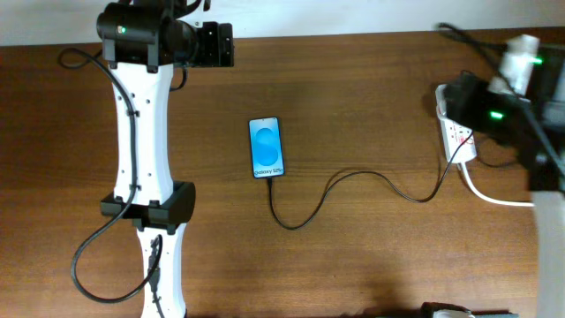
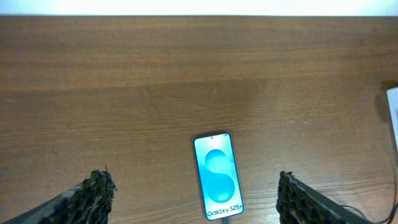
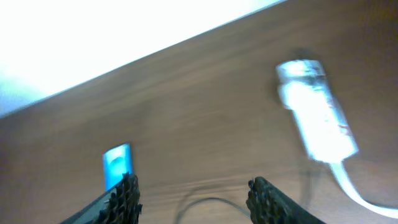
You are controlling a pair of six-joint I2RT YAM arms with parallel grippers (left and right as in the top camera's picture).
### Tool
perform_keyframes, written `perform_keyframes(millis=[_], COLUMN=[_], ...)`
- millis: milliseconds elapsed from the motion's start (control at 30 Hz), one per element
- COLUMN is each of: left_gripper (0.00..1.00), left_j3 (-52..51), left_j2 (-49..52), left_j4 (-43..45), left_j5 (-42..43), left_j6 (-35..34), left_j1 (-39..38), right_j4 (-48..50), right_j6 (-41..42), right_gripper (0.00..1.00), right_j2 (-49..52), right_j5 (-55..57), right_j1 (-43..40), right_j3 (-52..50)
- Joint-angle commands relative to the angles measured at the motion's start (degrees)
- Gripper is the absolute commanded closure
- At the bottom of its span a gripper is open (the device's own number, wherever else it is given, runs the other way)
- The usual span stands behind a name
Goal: Plug charger to phone and switch on socket
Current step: 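Open the left gripper, raise it away, and move the right gripper to the power strip, then press the orange switch beside the charger with the right gripper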
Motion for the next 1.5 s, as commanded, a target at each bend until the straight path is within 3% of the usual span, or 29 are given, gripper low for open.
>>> perform_keyframes(millis=[0,133,300,867,1167,1467], left_gripper=[0.0,0.0,0.01,0.0,0.0,0.01], left_j3=[0.8,0.8,0.8,0.8,0.8,0.8], left_j2=[-1.7,-1.7,-1.7,-1.7,-1.7,-1.7], left_j4=[0.0,0.0,0.0,0.0,0.0,0.0], left_j5=[0.0,0.0,0.0,0.0,0.0,0.0], left_j6=[0.5,0.4,0.5,0.4,0.4,0.4], left_j1=[0.4,0.4,0.4,0.4,0.4,0.4], right_j4=[-2.6,-3.4,-3.1,4.9,17.4,21.3], right_j6=[-1.1,-4.6,-6.5,-6.5,-17.5,-14.5], right_gripper=[0.42,0.41,0.37,0.33,0.32,0.32], right_j2=[-3.0,-2.2,3.2,22.6,34.0,42.2], right_j5=[0.7,-4.3,-6.5,-8.0,-15.3,-10.2], right_j1=[-13.4,-27.7,-33.9,-33.7,-31.2,-25.6], right_j3=[0.9,0.8,0.8,0.4,0.4,0.4])
